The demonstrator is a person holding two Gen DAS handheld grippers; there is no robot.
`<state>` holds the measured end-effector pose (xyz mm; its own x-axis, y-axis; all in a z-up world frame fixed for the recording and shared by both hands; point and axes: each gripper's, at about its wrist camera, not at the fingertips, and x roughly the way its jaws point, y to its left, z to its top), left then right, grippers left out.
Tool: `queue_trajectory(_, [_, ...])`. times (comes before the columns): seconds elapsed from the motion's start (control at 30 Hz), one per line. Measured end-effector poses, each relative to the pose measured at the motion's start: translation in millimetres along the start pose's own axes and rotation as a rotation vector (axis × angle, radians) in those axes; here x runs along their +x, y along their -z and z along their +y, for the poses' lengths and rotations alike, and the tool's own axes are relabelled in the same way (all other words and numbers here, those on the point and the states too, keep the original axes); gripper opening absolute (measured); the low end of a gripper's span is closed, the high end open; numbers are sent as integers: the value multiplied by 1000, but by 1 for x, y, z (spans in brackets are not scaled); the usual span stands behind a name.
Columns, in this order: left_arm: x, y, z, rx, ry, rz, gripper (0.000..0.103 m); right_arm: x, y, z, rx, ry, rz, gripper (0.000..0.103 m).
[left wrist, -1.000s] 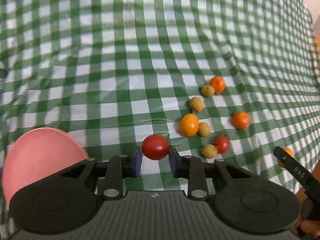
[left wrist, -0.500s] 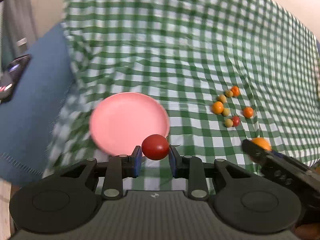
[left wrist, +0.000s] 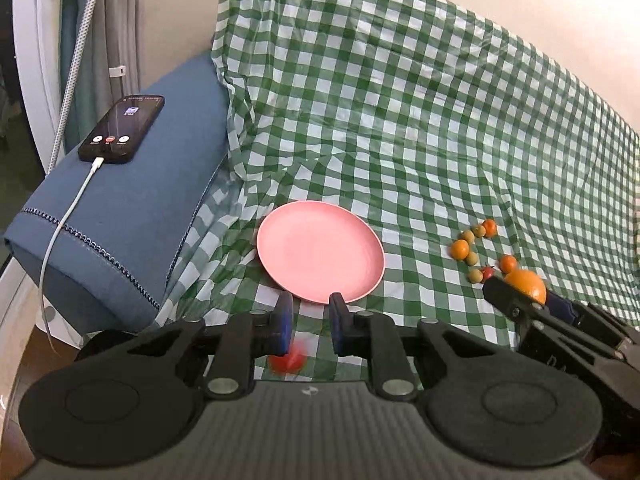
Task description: Organize fruits
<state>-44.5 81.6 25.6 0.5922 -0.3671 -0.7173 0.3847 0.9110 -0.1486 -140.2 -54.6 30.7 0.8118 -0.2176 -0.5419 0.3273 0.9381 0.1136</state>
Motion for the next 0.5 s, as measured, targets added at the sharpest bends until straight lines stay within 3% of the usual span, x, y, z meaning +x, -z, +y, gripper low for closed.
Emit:
queue_trajectory(0.1, [7, -2, -2, 9, 23, -21, 17, 5, 2, 3, -11, 23, 22, 41])
queue_trajectory(0.13, [15, -3, -3, 28, 47, -62, 15, 9, 2, 3, -14, 26, 20, 41])
queue_trajectory(0.2, [54, -12, -16, 148, -38, -58, 9, 36, -5, 5, -32, -1, 22, 41])
queue_trajectory(0.23, [74, -21, -15, 132, -36, -9, 8, 55, -9, 3, -20, 3, 39, 41])
queue_trajectory(0.3, [100, -40, -3, 33, 49, 60, 8, 87, -17, -12, 40, 10, 61, 41])
queue_trajectory(0.4, [114, -56, 0, 44, 0, 23, 8, 126, -15, -40, 67, 100, 100, 41])
queue_trajectory(0.5, [132, -65, 4, 28, 4, 58, 8, 151, -8, -71, 117, 151, 143, 41])
